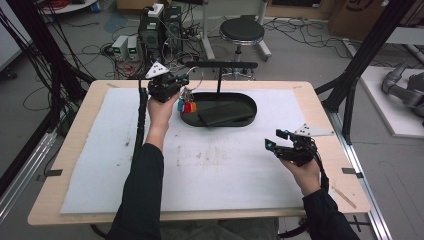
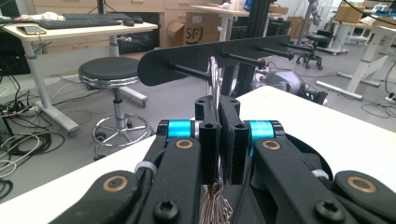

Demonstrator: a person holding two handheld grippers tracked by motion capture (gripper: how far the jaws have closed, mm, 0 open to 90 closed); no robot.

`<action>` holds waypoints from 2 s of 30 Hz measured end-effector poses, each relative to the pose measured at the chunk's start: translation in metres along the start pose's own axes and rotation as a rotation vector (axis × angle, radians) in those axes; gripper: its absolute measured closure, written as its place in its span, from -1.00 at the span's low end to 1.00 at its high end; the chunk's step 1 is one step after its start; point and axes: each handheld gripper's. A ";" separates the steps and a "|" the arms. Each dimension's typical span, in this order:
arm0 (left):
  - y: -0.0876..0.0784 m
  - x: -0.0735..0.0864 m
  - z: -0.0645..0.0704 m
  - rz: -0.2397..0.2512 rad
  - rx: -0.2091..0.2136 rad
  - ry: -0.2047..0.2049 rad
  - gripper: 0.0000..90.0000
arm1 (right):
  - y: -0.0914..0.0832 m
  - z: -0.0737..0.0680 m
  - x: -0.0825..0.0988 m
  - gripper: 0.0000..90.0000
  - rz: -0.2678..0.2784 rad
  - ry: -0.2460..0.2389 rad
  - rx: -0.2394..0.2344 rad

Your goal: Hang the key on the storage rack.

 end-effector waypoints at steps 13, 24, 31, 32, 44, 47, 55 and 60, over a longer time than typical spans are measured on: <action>0.000 0.007 -0.007 0.005 -0.018 -0.031 0.91 | 0.000 0.000 0.000 -0.20 0.001 -0.002 -0.005; -0.006 0.011 -0.008 0.004 -0.062 -0.035 0.67 | 0.000 0.000 0.000 -0.19 -0.003 -0.003 -0.005; -0.021 0.012 0.003 -0.026 -0.085 -0.015 -0.12 | -0.001 0.002 0.001 -0.19 0.000 -0.002 -0.004; -0.025 0.014 0.006 -0.020 -0.087 -0.007 -0.17 | -0.001 0.002 0.001 -0.19 -0.002 0.003 -0.003; -0.081 0.044 0.055 -0.043 -0.088 0.151 -0.34 | -0.006 0.007 0.002 -0.22 0.015 0.017 0.019; -0.093 0.054 0.065 -0.069 -0.093 0.174 -0.36 | -0.007 0.008 0.002 -0.23 0.013 0.012 0.031; -0.118 0.090 0.080 -0.096 -0.076 0.140 -0.36 | -0.005 0.010 0.002 -0.25 0.011 0.011 0.060; -0.128 0.112 0.076 -0.105 -0.083 0.122 -0.39 | -0.005 0.010 0.001 -0.27 0.011 0.004 0.080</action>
Point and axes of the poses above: each handheld gripper's, and its own axes: y roughly forward along the jaws, x roughly out of its underside, z roughly to its right, and after that the axes turned 13 degrees about -z, right-handed
